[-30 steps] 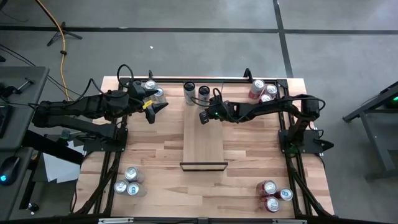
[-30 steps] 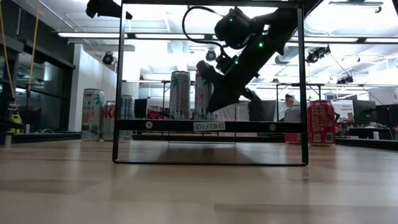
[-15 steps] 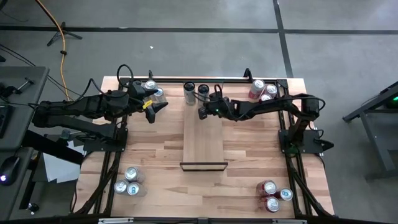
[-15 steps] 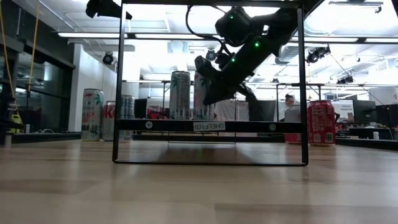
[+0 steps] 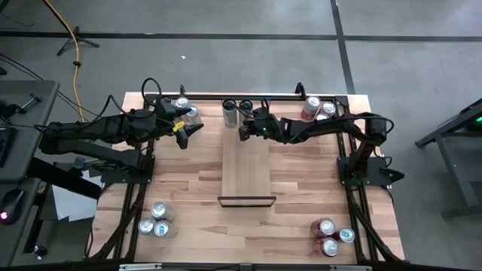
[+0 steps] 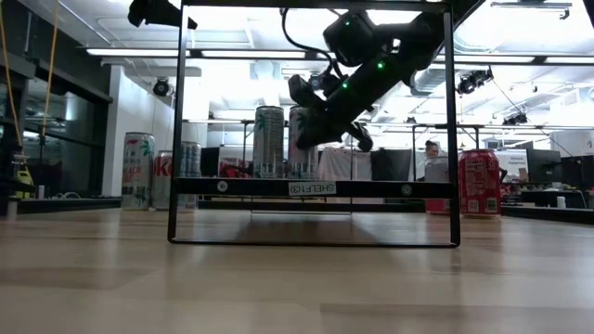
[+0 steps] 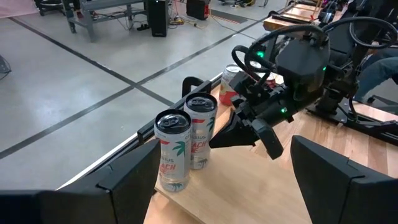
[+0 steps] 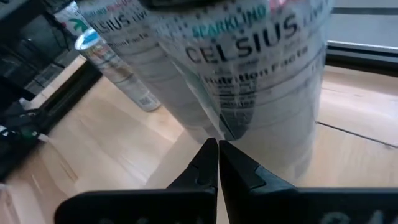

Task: Place canned beverage on shelf
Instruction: Put the bottom white-pink soda can on the shelf aligned with the other white-pink soda can

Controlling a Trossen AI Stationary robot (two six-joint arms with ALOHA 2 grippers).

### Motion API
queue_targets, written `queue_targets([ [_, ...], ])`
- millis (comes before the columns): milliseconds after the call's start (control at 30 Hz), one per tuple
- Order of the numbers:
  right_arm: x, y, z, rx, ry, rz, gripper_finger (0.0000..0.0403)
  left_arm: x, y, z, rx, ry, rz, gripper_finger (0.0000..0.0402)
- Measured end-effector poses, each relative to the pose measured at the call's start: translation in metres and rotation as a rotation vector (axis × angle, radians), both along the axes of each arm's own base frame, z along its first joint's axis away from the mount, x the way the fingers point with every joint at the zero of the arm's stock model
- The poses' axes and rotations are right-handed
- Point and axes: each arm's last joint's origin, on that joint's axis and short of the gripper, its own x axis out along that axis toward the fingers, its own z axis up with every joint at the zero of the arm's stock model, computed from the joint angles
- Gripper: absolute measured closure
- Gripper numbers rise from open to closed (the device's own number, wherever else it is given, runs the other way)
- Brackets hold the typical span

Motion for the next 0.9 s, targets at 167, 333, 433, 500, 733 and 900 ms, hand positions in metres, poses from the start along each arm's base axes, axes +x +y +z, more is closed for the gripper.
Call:
queue_targets([
  [167,0.001,0.001,0.0,-0.019,0.014,0.047,0.0403,0.0,0.0,0.0,0.0,0.003,0.0,0.0102],
  [333,-0.007,0.006,0.005,-0.017,0.108,0.159,0.0403,0.0,0.0,0.0,0.0,0.005,0.0,0.0102],
  [433,-0.016,0.007,0.006,-0.014,0.194,0.136,0.0403,0.0,0.0,0.0,0.0,0.005,0.0,0.0102],
  [500,-0.02,0.005,0.005,-0.008,0.224,0.099,0.0403,0.0,0.0,0.0,0.001,0.005,0.0,0.0102],
  [733,-0.02,-0.01,0.006,-0.012,0.164,0.025,0.0403,0.0,0.0,0.0,0.0,0.005,0.0,0.0102],
  [900,-0.018,-0.014,0.009,-0.016,0.126,0.024,0.0403,0.0,0.0,0.0,0.001,0.005,0.0,0.0102],
])
